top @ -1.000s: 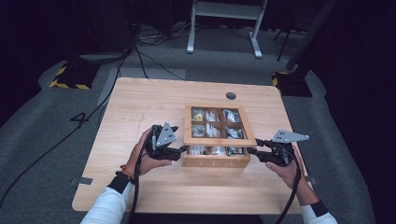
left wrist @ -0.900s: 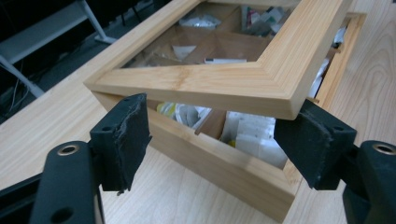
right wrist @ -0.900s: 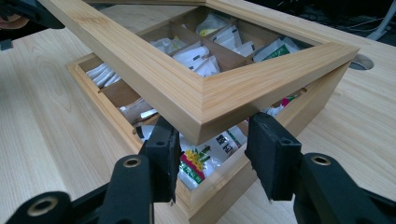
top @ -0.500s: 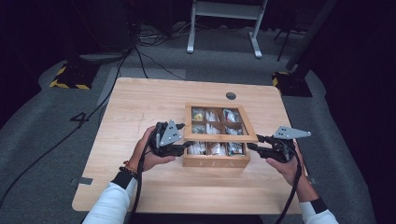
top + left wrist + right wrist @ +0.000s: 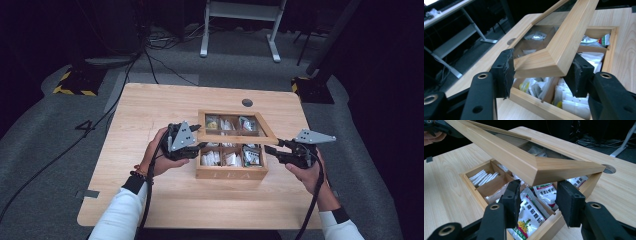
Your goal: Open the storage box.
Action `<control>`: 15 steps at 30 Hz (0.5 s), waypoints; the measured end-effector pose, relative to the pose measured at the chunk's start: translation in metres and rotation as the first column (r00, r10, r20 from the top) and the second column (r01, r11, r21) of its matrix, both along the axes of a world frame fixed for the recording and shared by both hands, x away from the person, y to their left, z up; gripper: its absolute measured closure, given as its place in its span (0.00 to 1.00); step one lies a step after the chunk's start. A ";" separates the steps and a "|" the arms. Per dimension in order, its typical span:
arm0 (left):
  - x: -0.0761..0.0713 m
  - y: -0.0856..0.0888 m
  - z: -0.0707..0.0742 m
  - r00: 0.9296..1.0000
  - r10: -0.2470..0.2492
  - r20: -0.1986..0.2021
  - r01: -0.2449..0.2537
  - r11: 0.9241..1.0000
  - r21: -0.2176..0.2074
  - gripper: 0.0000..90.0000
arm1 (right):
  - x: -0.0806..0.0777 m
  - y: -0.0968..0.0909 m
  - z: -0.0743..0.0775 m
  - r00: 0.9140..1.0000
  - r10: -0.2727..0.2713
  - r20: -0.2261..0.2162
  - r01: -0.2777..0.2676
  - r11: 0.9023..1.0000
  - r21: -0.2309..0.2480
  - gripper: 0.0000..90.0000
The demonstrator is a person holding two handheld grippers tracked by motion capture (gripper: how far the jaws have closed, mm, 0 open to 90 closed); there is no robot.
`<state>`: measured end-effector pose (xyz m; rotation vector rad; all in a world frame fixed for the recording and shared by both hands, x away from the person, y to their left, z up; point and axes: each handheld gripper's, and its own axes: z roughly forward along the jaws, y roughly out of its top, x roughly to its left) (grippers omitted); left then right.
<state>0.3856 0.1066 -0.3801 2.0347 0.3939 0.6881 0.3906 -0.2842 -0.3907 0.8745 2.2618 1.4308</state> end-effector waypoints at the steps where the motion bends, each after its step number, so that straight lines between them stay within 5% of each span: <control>1: 0.001 0.000 0.001 1.000 -0.004 0.001 0.004 1.000 0.001 0.53 | 0.001 0.000 0.001 1.000 -0.002 0.002 0.002 1.000 0.000 0.61; 15: 0.020 0.001 0.023 1.000 -0.015 -0.006 0.015 0.998 -0.055 0.60 | 0.000 -0.003 0.000 1.000 -0.006 -0.005 0.006 1.000 -0.007 0.57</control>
